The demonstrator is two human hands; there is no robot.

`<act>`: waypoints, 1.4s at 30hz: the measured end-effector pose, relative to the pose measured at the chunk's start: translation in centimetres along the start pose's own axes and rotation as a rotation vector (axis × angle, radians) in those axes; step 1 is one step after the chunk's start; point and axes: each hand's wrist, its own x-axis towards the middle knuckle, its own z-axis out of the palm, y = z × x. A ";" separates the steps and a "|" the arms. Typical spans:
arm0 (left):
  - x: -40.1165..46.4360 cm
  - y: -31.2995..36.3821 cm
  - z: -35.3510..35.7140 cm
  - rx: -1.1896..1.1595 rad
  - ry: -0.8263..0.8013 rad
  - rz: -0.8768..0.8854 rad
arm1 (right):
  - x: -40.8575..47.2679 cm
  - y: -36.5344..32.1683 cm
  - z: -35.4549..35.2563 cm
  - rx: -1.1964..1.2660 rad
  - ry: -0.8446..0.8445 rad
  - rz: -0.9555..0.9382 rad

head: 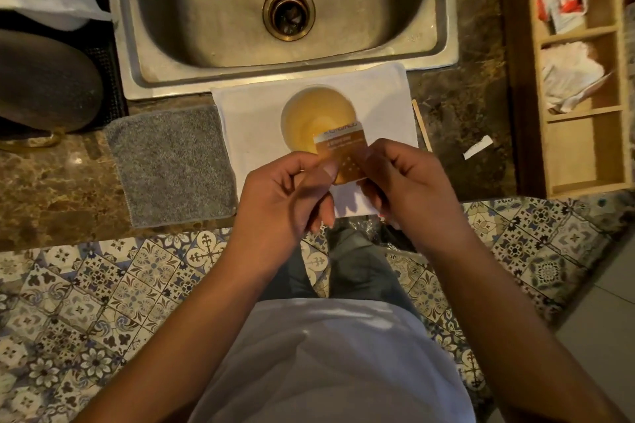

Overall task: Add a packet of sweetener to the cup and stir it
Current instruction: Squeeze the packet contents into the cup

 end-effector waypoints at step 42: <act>11.2 -9.0 16.0 0.565 -0.291 -0.146 | -1.3 12.2 -14.9 -0.059 0.516 0.276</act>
